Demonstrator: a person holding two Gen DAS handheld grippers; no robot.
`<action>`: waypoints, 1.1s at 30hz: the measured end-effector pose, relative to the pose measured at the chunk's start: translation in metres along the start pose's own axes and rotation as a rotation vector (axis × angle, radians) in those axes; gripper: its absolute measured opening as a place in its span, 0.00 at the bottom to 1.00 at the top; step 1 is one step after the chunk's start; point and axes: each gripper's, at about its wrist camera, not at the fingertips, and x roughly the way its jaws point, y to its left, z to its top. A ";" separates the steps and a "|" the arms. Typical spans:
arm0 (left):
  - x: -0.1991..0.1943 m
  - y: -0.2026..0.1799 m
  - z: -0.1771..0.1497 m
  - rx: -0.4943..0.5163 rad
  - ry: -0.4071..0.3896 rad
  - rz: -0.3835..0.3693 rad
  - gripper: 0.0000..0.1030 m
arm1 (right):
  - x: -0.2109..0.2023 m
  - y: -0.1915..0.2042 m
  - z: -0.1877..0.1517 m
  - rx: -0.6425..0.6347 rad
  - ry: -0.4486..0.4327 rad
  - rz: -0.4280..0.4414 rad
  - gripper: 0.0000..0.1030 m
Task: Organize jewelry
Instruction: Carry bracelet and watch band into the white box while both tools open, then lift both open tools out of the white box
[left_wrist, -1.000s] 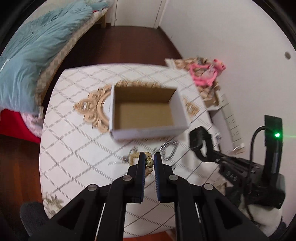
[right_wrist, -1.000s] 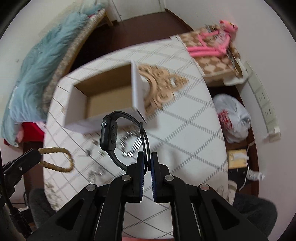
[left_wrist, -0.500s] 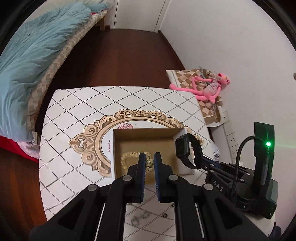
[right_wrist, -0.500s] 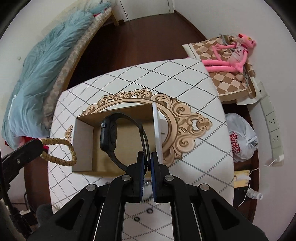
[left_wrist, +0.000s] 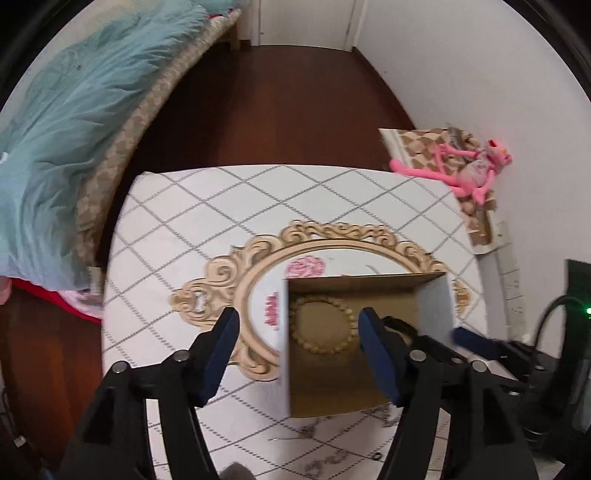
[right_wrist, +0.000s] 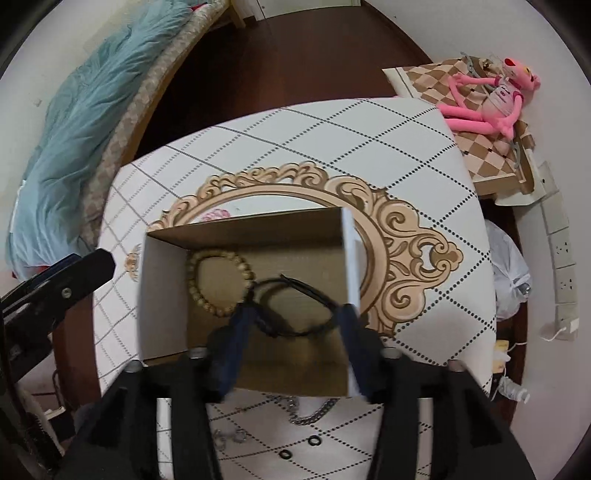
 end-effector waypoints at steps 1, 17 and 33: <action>0.000 0.000 -0.001 -0.001 -0.004 0.011 0.66 | -0.003 0.002 -0.002 -0.010 -0.011 -0.020 0.59; -0.003 0.014 -0.053 -0.007 -0.052 0.162 1.00 | -0.015 0.014 -0.043 -0.100 -0.073 -0.187 0.93; -0.068 0.003 -0.081 -0.018 -0.157 0.140 1.00 | -0.082 0.019 -0.075 -0.098 -0.201 -0.204 0.93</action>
